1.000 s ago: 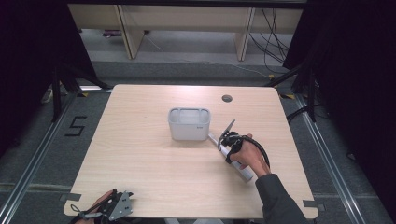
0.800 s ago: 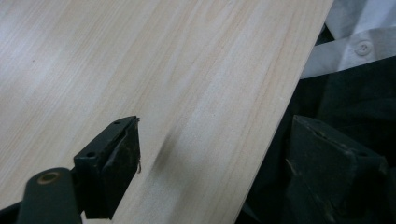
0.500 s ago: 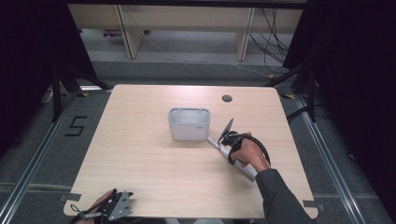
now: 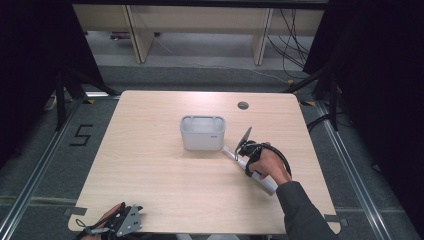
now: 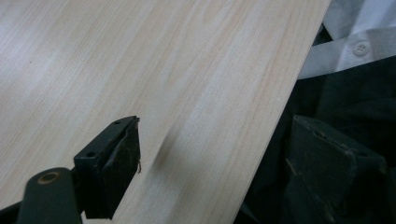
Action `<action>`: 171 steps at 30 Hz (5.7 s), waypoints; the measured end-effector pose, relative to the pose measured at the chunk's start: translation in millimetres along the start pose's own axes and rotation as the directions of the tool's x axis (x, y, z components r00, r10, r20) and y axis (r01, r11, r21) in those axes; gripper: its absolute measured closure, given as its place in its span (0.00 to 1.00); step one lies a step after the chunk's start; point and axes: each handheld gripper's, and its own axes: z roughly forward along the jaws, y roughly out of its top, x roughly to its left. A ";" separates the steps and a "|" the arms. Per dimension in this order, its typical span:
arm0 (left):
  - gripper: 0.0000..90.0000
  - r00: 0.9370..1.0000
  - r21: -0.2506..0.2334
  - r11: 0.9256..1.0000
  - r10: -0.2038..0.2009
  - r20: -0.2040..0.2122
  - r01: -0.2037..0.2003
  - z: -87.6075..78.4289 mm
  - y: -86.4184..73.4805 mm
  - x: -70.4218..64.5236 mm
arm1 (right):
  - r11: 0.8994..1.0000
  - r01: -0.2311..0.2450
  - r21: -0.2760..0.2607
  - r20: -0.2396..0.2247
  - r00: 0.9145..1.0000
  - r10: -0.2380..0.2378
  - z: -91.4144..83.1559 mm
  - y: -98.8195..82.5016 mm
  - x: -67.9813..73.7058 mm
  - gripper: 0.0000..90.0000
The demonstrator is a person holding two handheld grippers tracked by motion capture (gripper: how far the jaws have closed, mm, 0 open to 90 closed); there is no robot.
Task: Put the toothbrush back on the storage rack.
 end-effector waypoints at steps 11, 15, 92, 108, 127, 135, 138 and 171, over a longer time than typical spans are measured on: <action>0.19 1.000 -0.003 1.000 -0.002 -0.002 0.002 -0.5 -0.4 1.2 | 0.981 -0.029 -0.191 -0.035 0.999 0.023 -25.5 -32.4 -16.8 0.74; 0.19 1.000 -0.004 1.000 -0.002 -0.003 0.002 -0.4 -0.2 1.3 | 0.941 -0.070 -0.331 -0.085 0.995 0.044 -40.9 -51.3 -23.1 0.74; 0.19 1.000 0.001 1.000 0.000 0.006 0.000 -1.5 0.3 1.3 | 0.472 -0.064 -0.879 -0.049 0.998 0.042 -129.6 25.7 2.1 0.74; 0.19 1.000 -0.002 1.000 0.003 0.005 -0.003 -2.6 0.4 1.8 | 0.454 -0.090 -0.887 -0.073 0.996 0.055 -129.9 53.0 -0.3 0.74; 0.18 1.000 -0.002 1.000 0.004 0.011 -0.004 -1.6 0.4 0.9 | 0.497 -0.112 -0.860 -0.070 0.992 0.102 -110.5 78.2 -5.2 0.74; 0.18 1.000 -0.001 1.000 0.004 -0.004 -0.004 -2.0 0.3 0.8 | 0.514 -0.098 -0.852 -0.056 0.994 0.096 -103.1 83.3 -3.7 0.74; 0.18 1.000 -0.001 1.000 0.002 -0.005 -0.002 -2.1 0.3 0.5 | 0.518 -0.107 -0.848 -0.060 0.993 0.105 -99.2 84.4 -1.6 0.74; 0.19 1.000 -0.002 1.000 0.006 0.010 -0.006 -2.4 0.6 0.9 | 0.584 -0.061 -0.810 0.007 0.993 0.114 -56.7 84.6 -3.5 0.74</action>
